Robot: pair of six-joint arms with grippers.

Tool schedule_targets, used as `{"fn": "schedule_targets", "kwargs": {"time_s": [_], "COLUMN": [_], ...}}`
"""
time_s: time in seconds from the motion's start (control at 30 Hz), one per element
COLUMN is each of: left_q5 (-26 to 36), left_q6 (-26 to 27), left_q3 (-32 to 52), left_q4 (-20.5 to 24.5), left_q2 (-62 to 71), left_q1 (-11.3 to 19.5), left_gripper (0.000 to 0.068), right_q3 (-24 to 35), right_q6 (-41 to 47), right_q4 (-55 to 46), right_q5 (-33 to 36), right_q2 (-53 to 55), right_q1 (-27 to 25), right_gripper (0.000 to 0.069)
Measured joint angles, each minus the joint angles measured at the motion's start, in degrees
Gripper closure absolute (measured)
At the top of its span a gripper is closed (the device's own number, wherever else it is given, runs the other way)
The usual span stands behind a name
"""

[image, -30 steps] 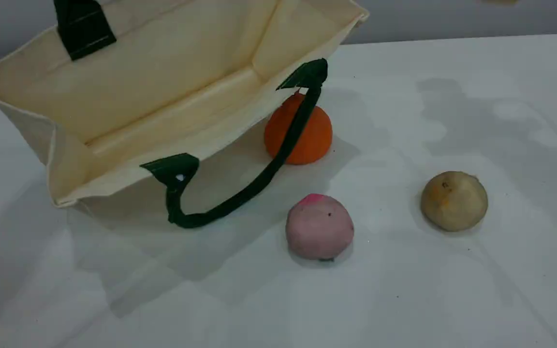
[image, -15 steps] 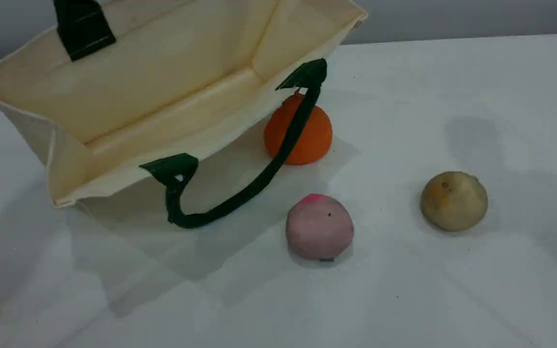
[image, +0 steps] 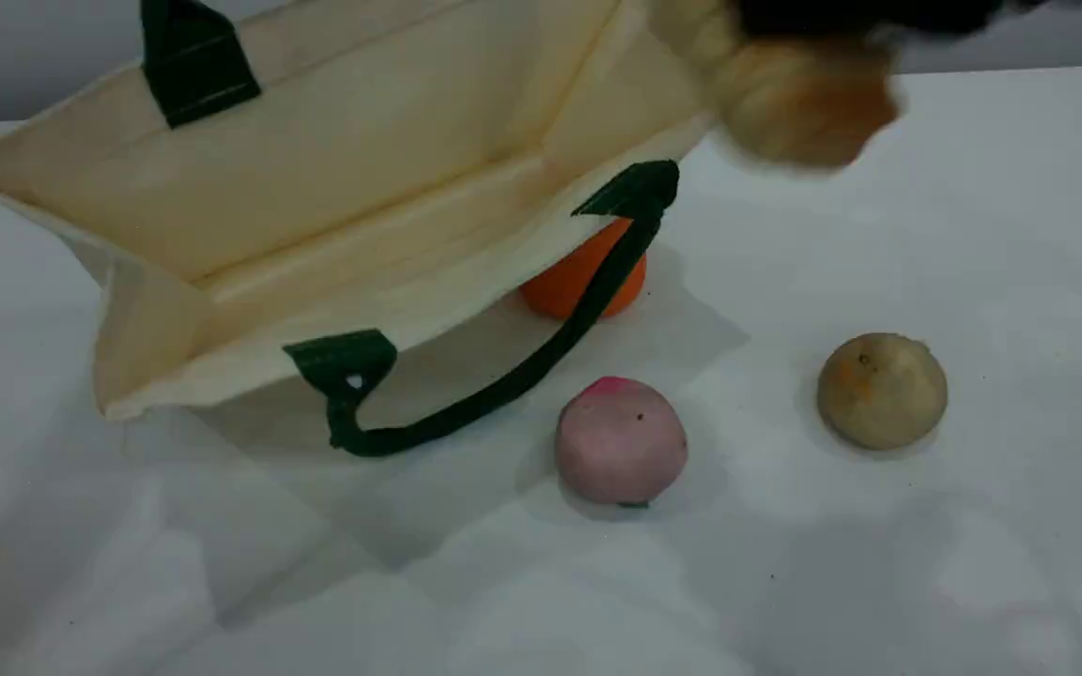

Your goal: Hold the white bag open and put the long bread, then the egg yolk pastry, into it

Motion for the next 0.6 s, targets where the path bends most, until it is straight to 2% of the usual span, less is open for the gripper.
{"fn": "schedule_targets", "kwargs": {"time_s": [0.13, 0.23, 0.43, 0.6], "left_q5": [0.0, 0.0, 0.0, 0.0], "left_q6": [0.0, -0.02, -0.26, -0.26], "left_q3": [0.0, 0.0, 0.0, 0.0], "left_q4": [0.06, 0.06, -0.24, -0.12], "left_q2": [0.0, 0.0, 0.0, 0.0], "left_q1": [0.0, 0.0, 0.0, 0.0], "left_gripper": [0.0608, 0.0608, 0.0608, 0.0608], "right_q3": [0.0, -0.35, -0.42, -3.11], "right_q6": [0.0, 0.04, 0.55, 0.55], "right_q4": [0.0, 0.01, 0.05, 0.12], "right_q5": [-3.95, -6.85, -10.81, -11.3], "right_q2": [5.53, 10.31, 17.86, 18.8], "right_q1": [6.36, 8.52, 8.79, 8.79], "right_gripper": [0.0598, 0.0598, 0.0601, 0.0601]}}
